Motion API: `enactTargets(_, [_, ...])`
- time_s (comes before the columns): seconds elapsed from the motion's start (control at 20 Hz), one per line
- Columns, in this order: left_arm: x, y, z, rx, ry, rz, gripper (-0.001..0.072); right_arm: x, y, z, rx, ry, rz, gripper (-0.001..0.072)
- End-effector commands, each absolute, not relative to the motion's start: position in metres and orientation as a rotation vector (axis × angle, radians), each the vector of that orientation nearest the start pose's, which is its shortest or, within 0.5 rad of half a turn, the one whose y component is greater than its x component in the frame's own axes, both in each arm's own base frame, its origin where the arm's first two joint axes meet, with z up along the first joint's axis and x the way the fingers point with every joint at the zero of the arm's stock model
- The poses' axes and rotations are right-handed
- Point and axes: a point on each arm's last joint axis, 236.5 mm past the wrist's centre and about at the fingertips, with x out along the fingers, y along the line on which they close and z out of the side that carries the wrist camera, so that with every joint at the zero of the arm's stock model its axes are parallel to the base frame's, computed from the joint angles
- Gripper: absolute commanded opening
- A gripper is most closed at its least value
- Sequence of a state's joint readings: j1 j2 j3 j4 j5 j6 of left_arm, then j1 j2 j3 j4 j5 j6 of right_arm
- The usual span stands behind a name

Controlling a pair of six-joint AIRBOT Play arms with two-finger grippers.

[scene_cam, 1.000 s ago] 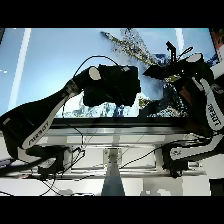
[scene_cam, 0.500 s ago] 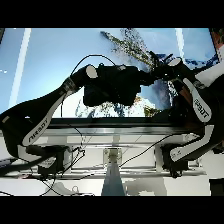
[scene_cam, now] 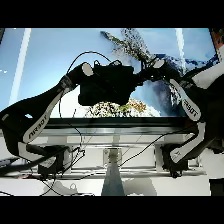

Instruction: Fold the clothes and pants, and hang the long-sleeved shirts on hangers.

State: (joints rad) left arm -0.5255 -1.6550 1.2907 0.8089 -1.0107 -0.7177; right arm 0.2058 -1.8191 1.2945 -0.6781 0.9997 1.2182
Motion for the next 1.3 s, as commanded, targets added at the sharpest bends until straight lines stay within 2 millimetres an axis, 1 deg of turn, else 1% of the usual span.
enactTargets(0.0, [0.342, -0.336, -0.034, 0.265, 1.035, -1.188, 0.0015, 0.425, 0.255, -0.093, 0.516, 1.367, 0.629, 0.0026])
enactTargets(0.05, [0.351, -0.323, -0.026, 0.304, 1.011, -1.160, 0.0015, 0.433, 0.248, -0.082, 0.494, 1.332, 0.626, 0.0026])
enactTargets(0.1, [0.364, -0.303, -0.015, 0.340, 0.993, -1.100, 0.0015, 0.443, 0.238, -0.067, 0.473, 1.288, 0.616, 0.0026])
enactTargets(0.15, [0.376, -0.281, -0.003, 0.356, 0.986, -1.018, 0.0015, 0.455, 0.224, -0.046, 0.455, 1.227, 0.598, 0.0026])
enactTargets(0.2, [0.391, -0.252, 0.014, 0.356, 0.981, -0.909, 0.0015, 0.467, 0.208, -0.025, 0.447, 1.167, 0.564, 0.0026])
enactTargets(0.25, [0.403, -0.223, 0.031, 0.338, 0.974, -0.795, 0.0015, 0.479, 0.185, 0.001, 0.447, 1.097, 0.510, 0.0026])
enactTargets(0.3, [0.414, -0.190, 0.051, 0.301, 0.959, -0.671, 0.0015, 0.488, 0.160, 0.029, 0.441, 1.023, 0.451, 0.0026])
enactTargets(0.35, [0.421, -0.163, 0.072, 0.251, 0.935, -0.569, 0.0015, 0.492, 0.134, 0.055, 0.434, 0.961, 0.393, 0.0026])
enactTargets(0.4, [0.426, -0.138, 0.095, 0.195, 0.898, -0.490, 0.0016, 0.492, 0.104, 0.082, 0.426, 0.901, 0.326, 0.0025])
enactTargets(0.45, [0.427, -0.119, 0.114, 0.159, 0.859, -0.441, 0.0016, 0.490, 0.073, 0.107, 0.419, 0.846, 0.254, 0.0026])
enactTargets(0.5, [0.427, -0.100, 0.132, 0.142, 0.820, -0.398, 0.0015, 0.483, 0.039, 0.134, 0.419, 0.787, 0.165, 0.0026])
enactTargets(0.55, [0.425, -0.085, 0.146, 0.131, 0.790, -0.365, 0.0016, 0.474, 0.006, 0.159, 0.420, 0.728, 0.079, 0.0026])
enactTargets(0.65, [0.421, -0.063, 0.168, 0.117, 0.742, -0.313, 0.0016, 0.441, -0.062, 0.215, 0.404, 0.588, -0.099, 0.0026])
enactTargets(0.7, [0.420, -0.057, 0.174, 0.114, 0.727, -0.298, 0.0016, 0.418, -0.095, 0.244, 0.380, 0.511, -0.192, 0.0026])
enactTargets(0.75, [0.418, -0.053, 0.178, 0.111, 0.719, -0.288, 0.0016, 0.392, -0.126, 0.269, 0.355, 0.446, -0.287, 0.0026])
enactTargets(0.8, [0.418, -0.051, 0.179, 0.110, 0.716, -0.283, 0.0016, 0.359, -0.158, 0.291, 0.323, 0.387, -0.404, 0.0026])
enactTargets(0.85, [0.418, -0.051, 0.178, 0.110, 0.718, -0.283, 0.0016, 0.325, -0.186, 0.305, 0.296, 0.354, -0.518, 0.0026])
enactTargets(0.9, [0.418, -0.051, 0.178, 0.110, 0.719, -0.284, 0.0016, 0.287, -0.211, 0.313, 0.281, 0.347, -0.639, 0.0026])
enactTargets(0.95, [0.419, -0.051, 0.177, 0.110, 0.720, -0.284, 0.0016, 0.251, -0.228, 0.310, 0.294, 0.374, -0.747, 0.0026])
enactTargets(1.0, [0.419, -0.051, 0.177, 0.110, 0.720, -0.284, 0.0016, 0.219, -0.239, 0.299, 0.328, 0.426, -0.838, 0.0026])
enactTargets(1.1, [0.419, -0.051, 0.177, 0.110, 0.720, -0.284, 0.0016, 0.160, -0.257, 0.270, 0.429, 0.548, -1.016, 0.0026])
enactTargets(1.15, [0.419, -0.051, 0.177, 0.110, 0.722, -0.284, 0.0016, 0.136, -0.263, 0.258, 0.487, 0.588, -1.086, 0.0026])
enactTargets(1.2, [0.419, -0.051, 0.177, 0.109, 0.722, -0.284, 0.0016, 0.117, -0.267, 0.251, 0.563, 0.586, -1.157, 0.0026])
enactTargets(1.25, [0.419, -0.051, 0.177, 0.109, 0.722, -0.284, 0.0016, 0.106, -0.272, 0.248, 0.657, 0.530, -1.222, 0.0026])
